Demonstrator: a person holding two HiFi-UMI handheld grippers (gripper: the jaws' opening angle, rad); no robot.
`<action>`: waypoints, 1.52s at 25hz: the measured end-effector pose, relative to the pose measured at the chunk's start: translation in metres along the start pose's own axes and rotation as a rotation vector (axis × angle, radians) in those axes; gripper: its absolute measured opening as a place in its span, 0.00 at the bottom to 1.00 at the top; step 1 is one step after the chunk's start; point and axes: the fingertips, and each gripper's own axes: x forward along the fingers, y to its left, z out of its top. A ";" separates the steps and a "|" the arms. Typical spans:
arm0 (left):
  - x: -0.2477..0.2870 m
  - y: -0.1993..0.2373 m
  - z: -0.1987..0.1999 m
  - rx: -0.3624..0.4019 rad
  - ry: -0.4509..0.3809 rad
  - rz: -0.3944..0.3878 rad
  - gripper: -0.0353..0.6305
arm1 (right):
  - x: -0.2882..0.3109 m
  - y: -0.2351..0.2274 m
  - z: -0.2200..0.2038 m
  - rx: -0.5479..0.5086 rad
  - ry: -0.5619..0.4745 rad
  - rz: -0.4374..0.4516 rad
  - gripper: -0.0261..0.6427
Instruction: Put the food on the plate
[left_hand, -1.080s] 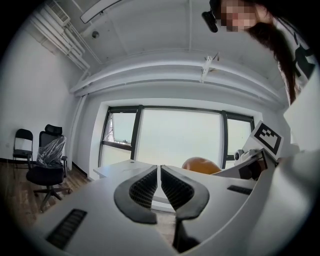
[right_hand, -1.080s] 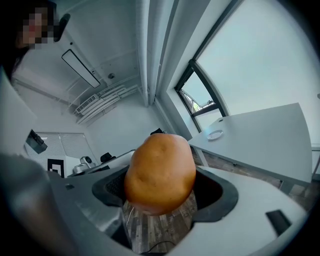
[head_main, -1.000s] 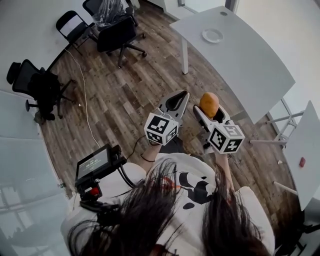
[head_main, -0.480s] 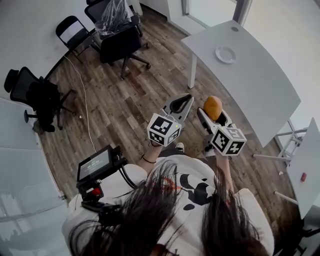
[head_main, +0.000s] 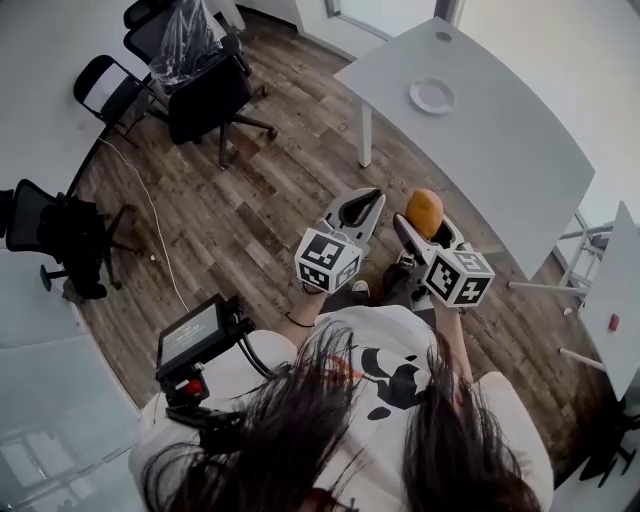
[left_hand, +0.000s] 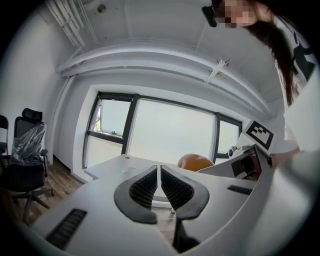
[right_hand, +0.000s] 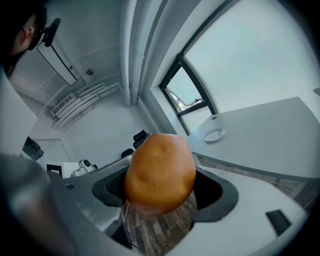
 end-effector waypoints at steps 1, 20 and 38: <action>0.006 0.001 -0.001 -0.004 0.005 -0.008 0.06 | 0.002 -0.005 0.001 0.006 0.002 -0.008 0.60; 0.156 0.068 0.025 0.003 0.020 0.042 0.06 | 0.096 -0.135 0.088 0.020 0.042 -0.018 0.60; 0.273 0.097 0.017 -0.056 0.088 0.076 0.06 | 0.217 -0.258 0.149 -0.087 0.197 -0.006 0.60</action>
